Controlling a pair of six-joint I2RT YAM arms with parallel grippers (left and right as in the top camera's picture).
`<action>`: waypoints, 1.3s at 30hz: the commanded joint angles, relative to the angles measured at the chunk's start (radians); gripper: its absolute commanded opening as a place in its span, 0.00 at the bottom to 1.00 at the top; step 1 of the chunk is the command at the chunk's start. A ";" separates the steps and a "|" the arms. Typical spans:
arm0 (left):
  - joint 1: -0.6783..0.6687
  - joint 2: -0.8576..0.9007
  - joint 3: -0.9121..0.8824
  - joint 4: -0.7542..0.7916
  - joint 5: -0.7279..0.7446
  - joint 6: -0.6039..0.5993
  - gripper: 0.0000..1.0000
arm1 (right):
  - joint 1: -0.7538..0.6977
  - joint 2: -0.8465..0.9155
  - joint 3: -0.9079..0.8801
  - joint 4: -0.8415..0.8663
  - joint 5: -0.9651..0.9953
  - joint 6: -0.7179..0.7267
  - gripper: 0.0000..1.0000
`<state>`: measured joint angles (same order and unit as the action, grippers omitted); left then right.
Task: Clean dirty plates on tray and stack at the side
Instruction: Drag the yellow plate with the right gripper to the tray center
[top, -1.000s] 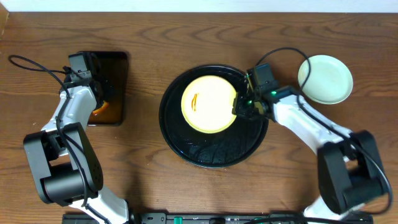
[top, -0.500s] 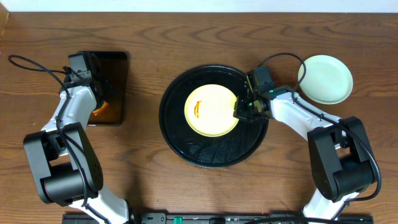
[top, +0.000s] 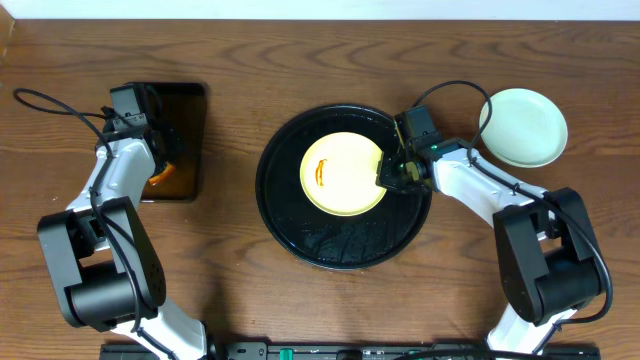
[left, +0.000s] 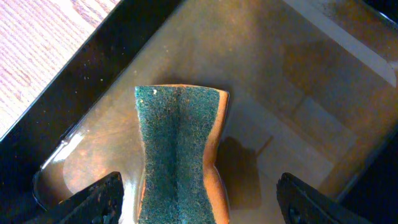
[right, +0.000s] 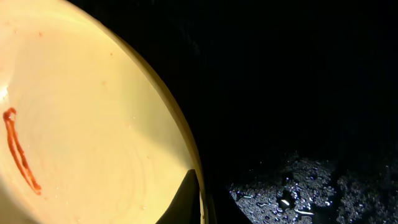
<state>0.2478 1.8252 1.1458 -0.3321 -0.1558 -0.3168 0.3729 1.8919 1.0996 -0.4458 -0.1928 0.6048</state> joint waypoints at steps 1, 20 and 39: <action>0.005 -0.002 0.004 0.000 -0.002 -0.001 0.80 | 0.018 0.024 0.005 0.001 0.074 -0.015 0.04; 0.004 -0.002 0.004 -0.026 0.227 -0.062 0.80 | 0.021 0.024 0.002 -0.007 0.080 -0.016 0.01; 0.095 0.001 -0.013 -0.047 0.137 -0.062 0.79 | 0.022 0.025 0.002 0.002 0.080 -0.015 0.04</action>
<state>0.3237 1.8252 1.1458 -0.3725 0.0006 -0.3698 0.3851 1.8915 1.1042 -0.4389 -0.1555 0.5980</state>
